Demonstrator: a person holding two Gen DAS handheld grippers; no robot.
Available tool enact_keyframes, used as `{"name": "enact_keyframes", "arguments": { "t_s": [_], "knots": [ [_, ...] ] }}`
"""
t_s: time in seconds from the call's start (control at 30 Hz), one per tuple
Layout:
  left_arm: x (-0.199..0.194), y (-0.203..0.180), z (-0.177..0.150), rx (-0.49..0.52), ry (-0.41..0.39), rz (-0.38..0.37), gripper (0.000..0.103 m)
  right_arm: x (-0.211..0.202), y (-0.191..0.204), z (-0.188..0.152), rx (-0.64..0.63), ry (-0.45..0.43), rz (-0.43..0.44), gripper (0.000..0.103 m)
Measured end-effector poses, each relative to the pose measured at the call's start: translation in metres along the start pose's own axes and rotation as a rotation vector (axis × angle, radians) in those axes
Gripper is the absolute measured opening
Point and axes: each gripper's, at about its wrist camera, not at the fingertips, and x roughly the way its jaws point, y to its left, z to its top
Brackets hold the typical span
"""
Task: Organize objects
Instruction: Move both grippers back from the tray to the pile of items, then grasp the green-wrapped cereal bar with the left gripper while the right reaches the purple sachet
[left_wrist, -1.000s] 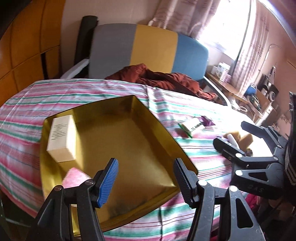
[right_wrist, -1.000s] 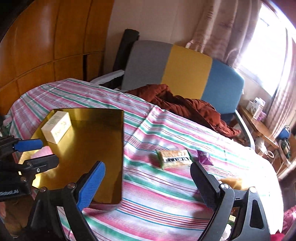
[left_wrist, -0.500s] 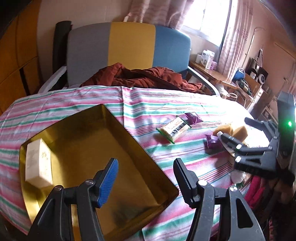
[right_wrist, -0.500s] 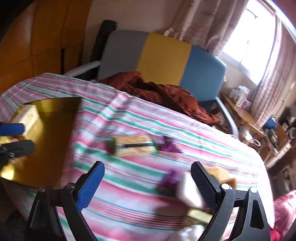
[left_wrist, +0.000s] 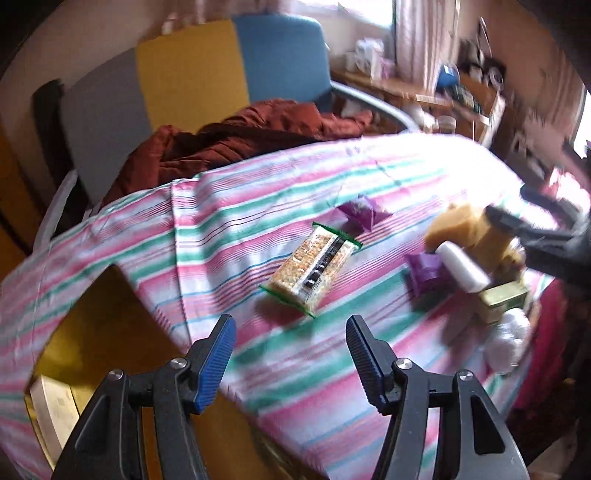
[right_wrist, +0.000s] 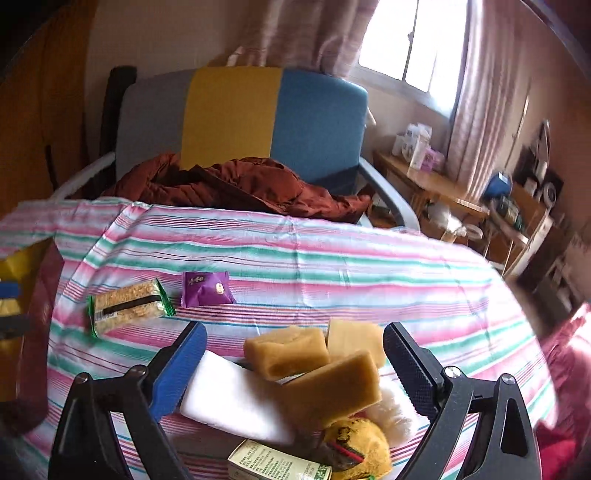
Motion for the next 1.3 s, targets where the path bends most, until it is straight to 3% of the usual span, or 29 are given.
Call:
{"name": "enact_keyframes", "arguments": {
  "t_s": [0.33, 0.53, 0.77, 0.9, 1.17, 1.3],
  "knots": [
    [0.076, -0.013, 0.032, 0.1, 0.163, -0.02, 0.064, 0.001, -0.015, 0.0, 0.1, 0.002, 0.065, 0.1],
    [0.098, -0.017, 0.038, 0.129, 0.198, 0.009, 0.067, 0.005, -0.019, -0.001, 0.117, 0.013, 0.078, 0.101],
    [0.112, -0.019, 0.043, 0.119, 0.233, -0.018, 0.064, 0.006, -0.018, -0.001, 0.114, 0.022, 0.08, 0.101],
    [0.108, -0.018, 0.042, 0.067, 0.218, -0.052, 0.048, 0.007, -0.018, -0.002, 0.11, 0.026, 0.08, 0.101],
    [0.042, -0.011, 0.008, -0.051, 0.078, -0.109, 0.047, 0.006, -0.01, -0.002, 0.081, 0.027, 0.104, 0.101],
    [0.006, 0.002, -0.01, -0.108, 0.025, -0.132, 0.047, 0.01, 0.004, 0.003, 0.048, 0.063, 0.176, 0.098]
  ]
}}
